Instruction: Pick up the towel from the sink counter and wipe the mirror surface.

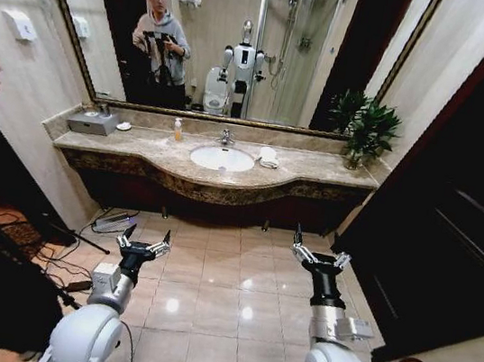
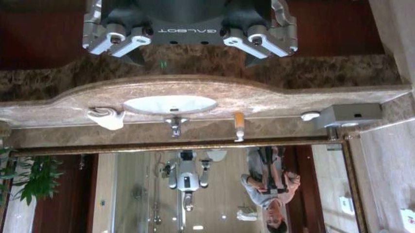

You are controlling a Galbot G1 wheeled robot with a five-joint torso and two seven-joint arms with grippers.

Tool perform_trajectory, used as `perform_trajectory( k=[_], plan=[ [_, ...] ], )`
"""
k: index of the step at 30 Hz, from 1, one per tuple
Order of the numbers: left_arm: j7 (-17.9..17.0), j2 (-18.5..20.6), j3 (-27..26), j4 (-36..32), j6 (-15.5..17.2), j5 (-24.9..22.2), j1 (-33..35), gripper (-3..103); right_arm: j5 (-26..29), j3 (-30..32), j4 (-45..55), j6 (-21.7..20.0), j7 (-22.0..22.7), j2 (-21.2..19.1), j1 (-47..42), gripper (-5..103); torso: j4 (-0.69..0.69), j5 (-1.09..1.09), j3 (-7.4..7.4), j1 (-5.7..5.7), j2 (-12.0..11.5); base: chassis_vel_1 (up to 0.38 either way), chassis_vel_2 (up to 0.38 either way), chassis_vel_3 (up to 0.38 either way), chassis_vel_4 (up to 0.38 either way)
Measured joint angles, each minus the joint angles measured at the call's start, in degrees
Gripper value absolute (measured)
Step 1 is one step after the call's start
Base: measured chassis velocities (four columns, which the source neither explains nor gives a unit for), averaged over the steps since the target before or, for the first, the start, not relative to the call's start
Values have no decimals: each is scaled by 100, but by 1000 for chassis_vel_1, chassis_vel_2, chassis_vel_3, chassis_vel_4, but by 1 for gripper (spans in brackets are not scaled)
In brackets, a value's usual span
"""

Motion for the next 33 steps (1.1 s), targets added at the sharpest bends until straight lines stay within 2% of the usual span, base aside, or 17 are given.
perform_trajectory(
  k=[16,19,20,23,25,31,33],
  plan=[
    [0,-1,0,0,0,0,1,100,-92,24,-61,97,-121,136,-167,100,0,1,-1,-2,1,-106,120,108,-119],
    [0,0,0,0,0,0,-1,100,-139,43,-61,120,-149,162,-207,100,-2,-2,1,2,-1,-241,199,241,-238],
    [0,-1,0,0,0,0,0,100,-194,68,-62,158,-161,171,-269,100,1,4,0,1,0,-262,271,243,-274],
    [0,-1,0,0,0,0,1,100,-291,123,-60,246,-200,185,-366,100,1,-1,0,0,0,-270,273,301,-281],
    [0,0,0,0,0,0,-1,100,-348,215,-18,317,-222,184,-479,100,-4,0,1,2,-1,-290,297,307,-312],
    [0,-1,0,0,0,0,0,100,-335,354,10,318,-223,90,-482,100,2,0,0,1,0,-347,343,344,-352],
    [0,-1,-1,0,0,1,1,100,-257,373,-16,303,-212,67,-441,100,3,6,1,3,-1,-370,392,367,-358]
  ],
)
